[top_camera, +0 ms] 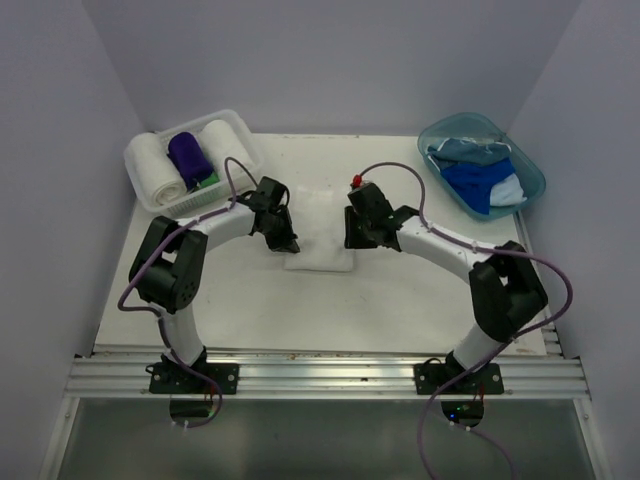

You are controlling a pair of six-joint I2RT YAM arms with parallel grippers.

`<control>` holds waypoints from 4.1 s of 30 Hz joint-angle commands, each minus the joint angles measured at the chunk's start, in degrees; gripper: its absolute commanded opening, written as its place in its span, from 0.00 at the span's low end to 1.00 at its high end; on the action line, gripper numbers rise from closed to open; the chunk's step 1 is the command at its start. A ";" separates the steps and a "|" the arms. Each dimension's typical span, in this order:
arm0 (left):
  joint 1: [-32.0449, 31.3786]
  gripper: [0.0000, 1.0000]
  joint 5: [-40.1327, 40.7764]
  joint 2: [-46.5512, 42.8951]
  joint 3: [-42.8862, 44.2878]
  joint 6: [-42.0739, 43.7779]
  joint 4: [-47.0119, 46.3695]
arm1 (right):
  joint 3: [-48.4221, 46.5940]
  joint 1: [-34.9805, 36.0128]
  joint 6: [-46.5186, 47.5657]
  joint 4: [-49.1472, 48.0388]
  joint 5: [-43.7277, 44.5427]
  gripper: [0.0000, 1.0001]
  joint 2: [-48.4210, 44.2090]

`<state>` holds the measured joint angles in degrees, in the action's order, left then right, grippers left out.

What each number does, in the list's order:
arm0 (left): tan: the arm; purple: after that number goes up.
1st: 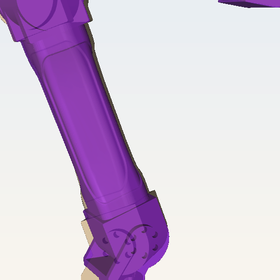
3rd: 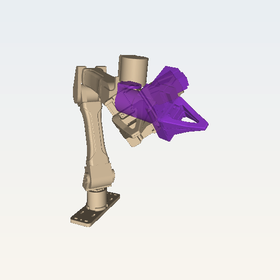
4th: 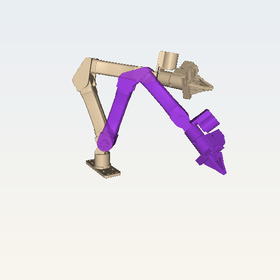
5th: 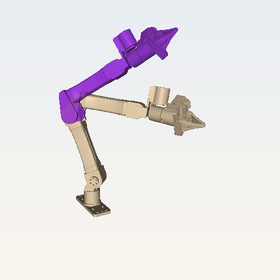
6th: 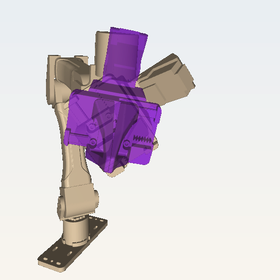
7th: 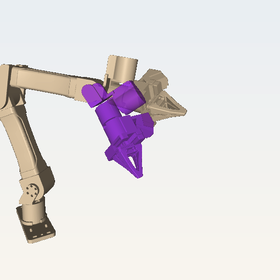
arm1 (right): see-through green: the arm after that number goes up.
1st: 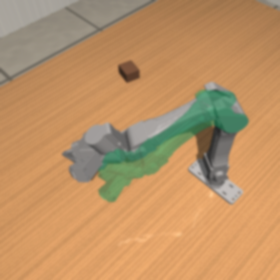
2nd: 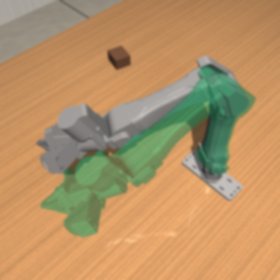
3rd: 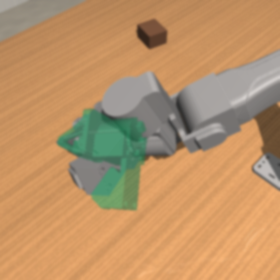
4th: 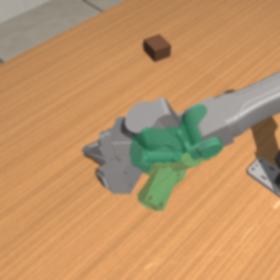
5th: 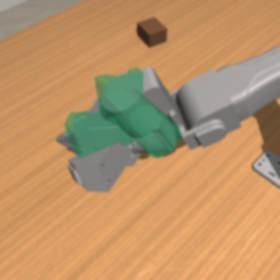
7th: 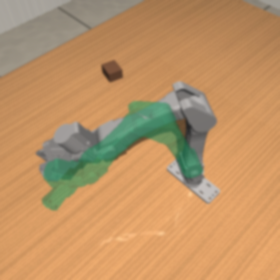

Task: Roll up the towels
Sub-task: Roll the towel

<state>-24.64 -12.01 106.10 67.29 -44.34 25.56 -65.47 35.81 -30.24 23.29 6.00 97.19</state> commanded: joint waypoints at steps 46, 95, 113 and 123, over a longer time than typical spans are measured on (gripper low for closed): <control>-1.02 0.89 -3.37 -29.11 -29.40 -9.10 -7.72 | 12.92 10.68 -19.68 -15.82 -17.78 0.18 0.29; -7.70 0.29 9.64 -30.43 -37.50 -24.77 -8.25 | 13.62 11.21 -8.54 -8.45 -8.99 0.47 -9.81; -6.21 0.40 4.10 -25.42 -25.45 -10.07 -2.01 | 4.30 28.79 24.70 -4.03 1.82 0.58 -7.29; -5.15 0.50 1.99 -24.54 -25.36 -9.80 -2.89 | 6.05 29.84 27.34 -10.71 5.59 0.61 0.01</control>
<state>-30.46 -8.71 81.25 40.27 -55.75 22.98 -59.72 65.28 -5.08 17.15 8.16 95.61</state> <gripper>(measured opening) 0.492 0.606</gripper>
